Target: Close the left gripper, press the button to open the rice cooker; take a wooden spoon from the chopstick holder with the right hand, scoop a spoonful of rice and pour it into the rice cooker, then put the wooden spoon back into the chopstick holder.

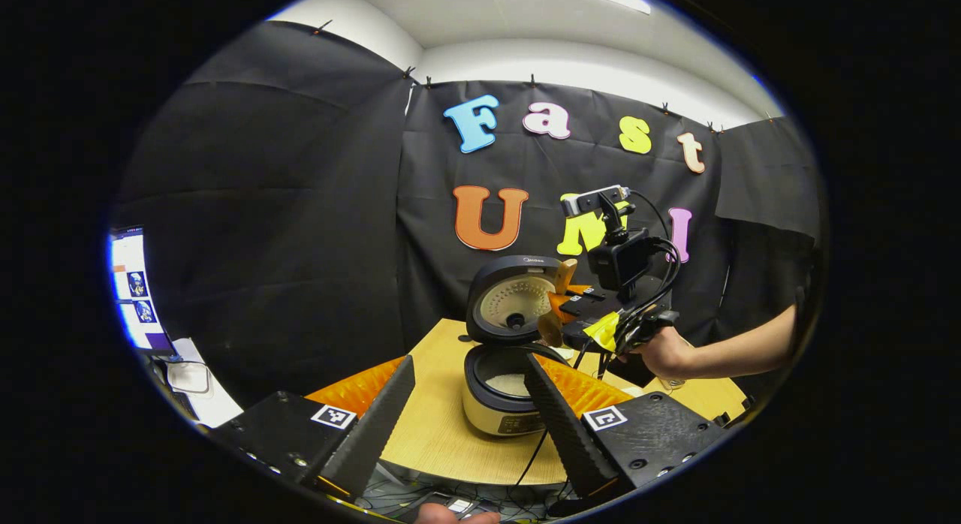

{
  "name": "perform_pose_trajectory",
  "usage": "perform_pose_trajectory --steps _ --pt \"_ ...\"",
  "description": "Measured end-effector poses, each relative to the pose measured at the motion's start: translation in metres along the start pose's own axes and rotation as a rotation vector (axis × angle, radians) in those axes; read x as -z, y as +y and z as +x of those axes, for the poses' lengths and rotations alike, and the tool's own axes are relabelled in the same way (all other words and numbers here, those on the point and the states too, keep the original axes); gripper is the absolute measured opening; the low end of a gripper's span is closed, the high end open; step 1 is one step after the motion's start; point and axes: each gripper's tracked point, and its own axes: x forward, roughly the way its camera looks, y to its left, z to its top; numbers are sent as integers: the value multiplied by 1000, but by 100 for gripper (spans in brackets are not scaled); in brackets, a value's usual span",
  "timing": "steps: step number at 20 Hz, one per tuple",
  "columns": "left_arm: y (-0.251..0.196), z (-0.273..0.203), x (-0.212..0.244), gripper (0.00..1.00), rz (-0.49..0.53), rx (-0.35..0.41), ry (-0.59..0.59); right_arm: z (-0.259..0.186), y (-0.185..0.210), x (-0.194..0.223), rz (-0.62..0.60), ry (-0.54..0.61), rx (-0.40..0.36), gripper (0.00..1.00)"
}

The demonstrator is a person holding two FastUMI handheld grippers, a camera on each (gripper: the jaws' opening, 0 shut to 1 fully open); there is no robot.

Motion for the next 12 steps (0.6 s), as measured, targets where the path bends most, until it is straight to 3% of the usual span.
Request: perform_pose_trajectory --steps 12 --pt "-15 4 -9 95 -40 -6 6 -47 -38 -40 360 -11 -78 10"
